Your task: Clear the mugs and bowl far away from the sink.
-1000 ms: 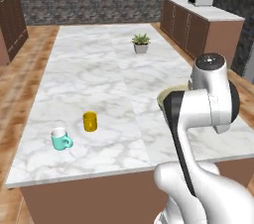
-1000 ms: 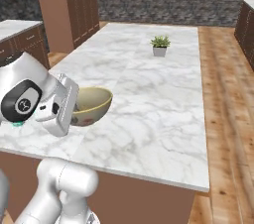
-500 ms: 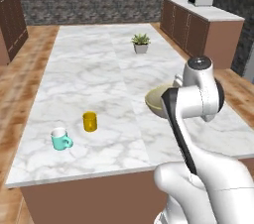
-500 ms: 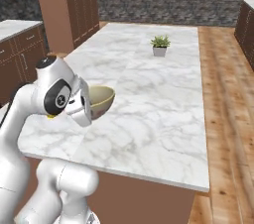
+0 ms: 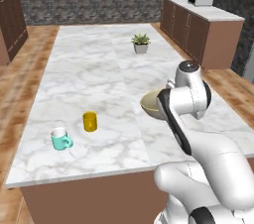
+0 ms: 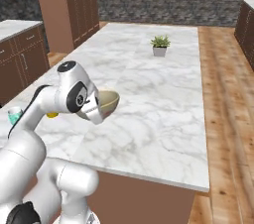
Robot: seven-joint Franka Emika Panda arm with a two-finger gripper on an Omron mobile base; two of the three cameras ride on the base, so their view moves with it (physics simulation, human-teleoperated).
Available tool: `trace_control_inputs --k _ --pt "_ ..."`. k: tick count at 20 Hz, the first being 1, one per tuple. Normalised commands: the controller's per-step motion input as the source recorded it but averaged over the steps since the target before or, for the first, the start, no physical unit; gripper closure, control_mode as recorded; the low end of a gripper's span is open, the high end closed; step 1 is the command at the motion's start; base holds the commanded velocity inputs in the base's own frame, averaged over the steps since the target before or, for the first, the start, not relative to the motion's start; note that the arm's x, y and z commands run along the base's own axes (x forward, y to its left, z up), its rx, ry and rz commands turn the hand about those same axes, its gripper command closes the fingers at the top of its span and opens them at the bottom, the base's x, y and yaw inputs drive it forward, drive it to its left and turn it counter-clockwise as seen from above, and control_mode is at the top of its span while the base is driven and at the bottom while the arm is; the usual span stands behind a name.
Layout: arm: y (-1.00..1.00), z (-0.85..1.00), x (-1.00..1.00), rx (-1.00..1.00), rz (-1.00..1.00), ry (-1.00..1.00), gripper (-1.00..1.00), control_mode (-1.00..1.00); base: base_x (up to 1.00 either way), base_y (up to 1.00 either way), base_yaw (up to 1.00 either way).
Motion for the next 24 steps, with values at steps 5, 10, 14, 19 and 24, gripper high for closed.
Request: trace_control_inputs --k 5,10,14,19,24 --pt "-0.05 -0.54 0.58 0.00 0.05 0.06 1.00 -1.00 0.00 0.00 0.00" --pt "-0.11 -0.54 0.58 0.00 0.04 0.02 1.00 -1.00 0.00 0.00 0.00" --pt "-0.16 -0.58 0.54 0.00 0.03 0.02 1.00 -1.00 0.00 0.00 0.00" --pt "-0.16 -0.59 0.46 0.00 0.03 0.02 1.00 -1.00 0.00 0.00 0.00" --pt "-0.10 -0.63 0.40 0.00 0.03 0.02 1.00 -1.00 0.00 0.00 0.00"
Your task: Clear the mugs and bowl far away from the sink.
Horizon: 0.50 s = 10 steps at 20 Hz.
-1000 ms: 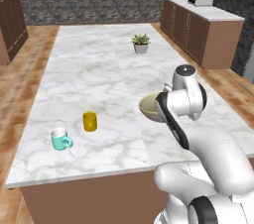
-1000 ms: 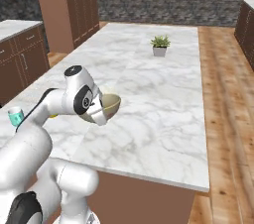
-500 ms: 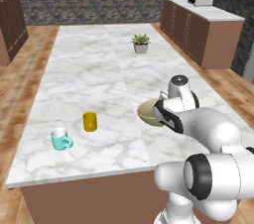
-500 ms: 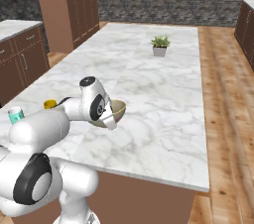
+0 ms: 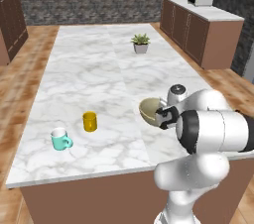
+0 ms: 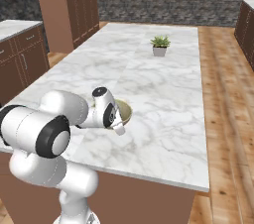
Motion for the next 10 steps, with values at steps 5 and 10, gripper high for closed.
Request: trace_control_inputs --k 5,10 --pt "0.00 -0.53 0.35 0.00 0.01 0.02 1.00 -1.00 0.00 0.00 0.00" --pt "0.00 0.05 0.04 0.00 0.00 0.00 -1.00 -1.00 0.00 0.00 0.00"
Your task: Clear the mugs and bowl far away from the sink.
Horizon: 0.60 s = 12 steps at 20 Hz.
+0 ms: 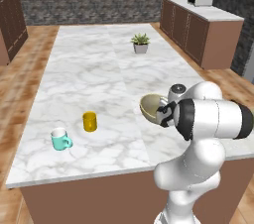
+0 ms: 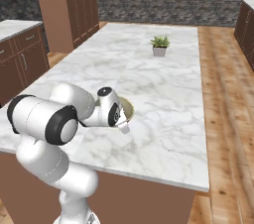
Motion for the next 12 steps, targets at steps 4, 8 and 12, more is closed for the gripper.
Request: trace_control_inputs --k 4,8,12 --pt "-0.03 0.23 0.00 0.01 0.00 0.00 -1.00 -1.00 0.00 0.00 0.00" --pt "0.00 0.37 0.00 0.03 0.00 0.00 -1.00 -1.00 0.00 0.00 0.00" --pt "0.00 0.76 -0.09 0.01 0.00 0.00 -1.00 -1.00 0.00 0.00 0.00"
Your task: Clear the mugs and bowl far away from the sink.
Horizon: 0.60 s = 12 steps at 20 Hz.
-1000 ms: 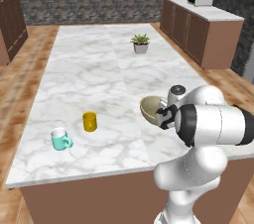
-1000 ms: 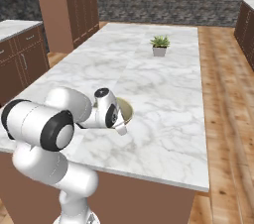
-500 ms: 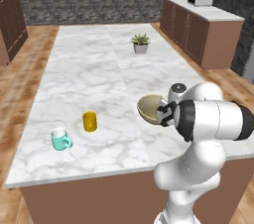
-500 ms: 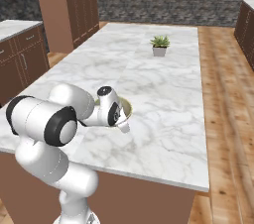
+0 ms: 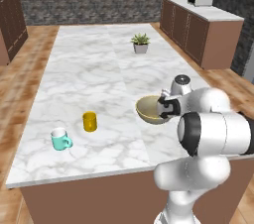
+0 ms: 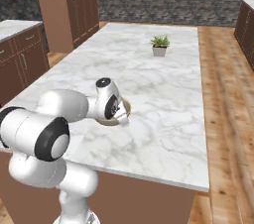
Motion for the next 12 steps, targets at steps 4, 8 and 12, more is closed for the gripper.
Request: trace_control_inputs --k 4,8,12 --pt "0.00 1.00 -0.60 0.00 0.02 -0.02 -1.00 -1.00 0.00 0.00 0.00" --pt "0.01 1.00 -1.00 0.00 0.15 -0.07 -1.00 -1.00 0.00 0.00 0.00" --pt "0.01 1.00 -1.00 -0.01 0.35 -0.17 -1.00 -1.00 0.00 0.00 0.00"
